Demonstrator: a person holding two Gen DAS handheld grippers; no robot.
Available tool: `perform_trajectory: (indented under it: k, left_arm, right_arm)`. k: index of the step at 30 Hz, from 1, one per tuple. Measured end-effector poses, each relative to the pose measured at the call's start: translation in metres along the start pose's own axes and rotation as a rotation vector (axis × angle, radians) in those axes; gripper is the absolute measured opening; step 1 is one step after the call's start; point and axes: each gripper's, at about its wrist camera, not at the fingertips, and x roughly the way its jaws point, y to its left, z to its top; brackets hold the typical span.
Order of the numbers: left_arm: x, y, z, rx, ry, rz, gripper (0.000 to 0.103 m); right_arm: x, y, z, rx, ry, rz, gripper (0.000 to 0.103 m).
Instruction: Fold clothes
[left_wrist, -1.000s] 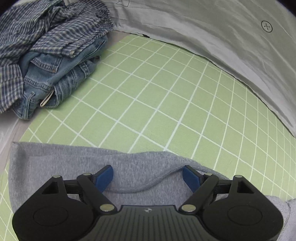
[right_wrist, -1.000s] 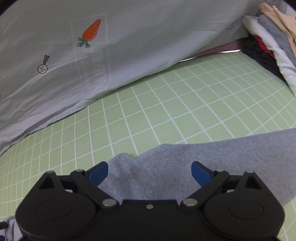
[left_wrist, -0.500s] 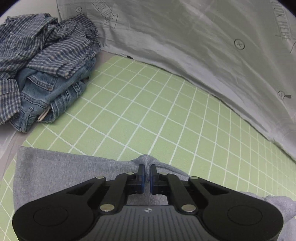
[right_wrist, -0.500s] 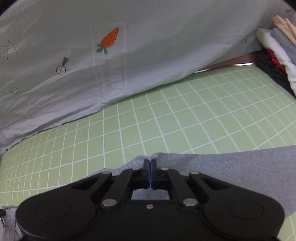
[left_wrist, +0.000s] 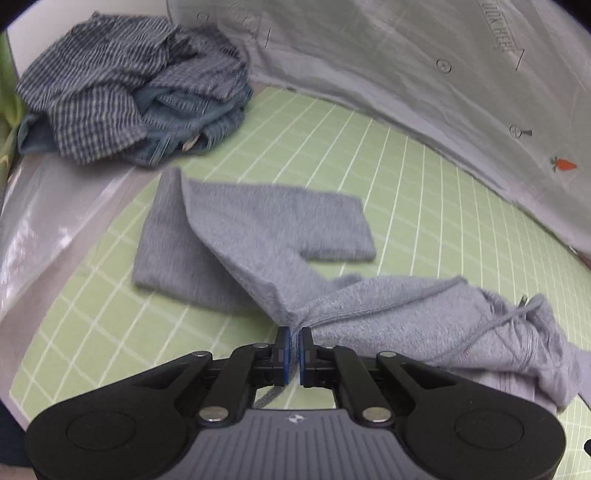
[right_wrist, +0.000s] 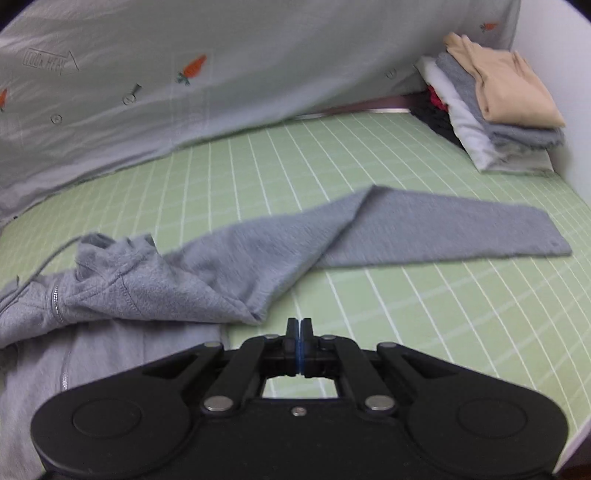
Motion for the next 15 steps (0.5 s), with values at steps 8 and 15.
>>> perform_trajectory:
  k: [8, 15]
  left_arm:
    - [-0.016, -0.017, -0.008, -0.017, -0.030, 0.014, 0.023]
    - [-0.008, -0.054, 0.007, 0.080, -0.081, -0.003, 0.082]
  right_arm:
    - [-0.011, -0.015, 0.000, 0.023, 0.018, 0.069, 0.014]
    - [0.004, 0.024, 0.042, -0.013, -0.026, 0.139, 0.082]
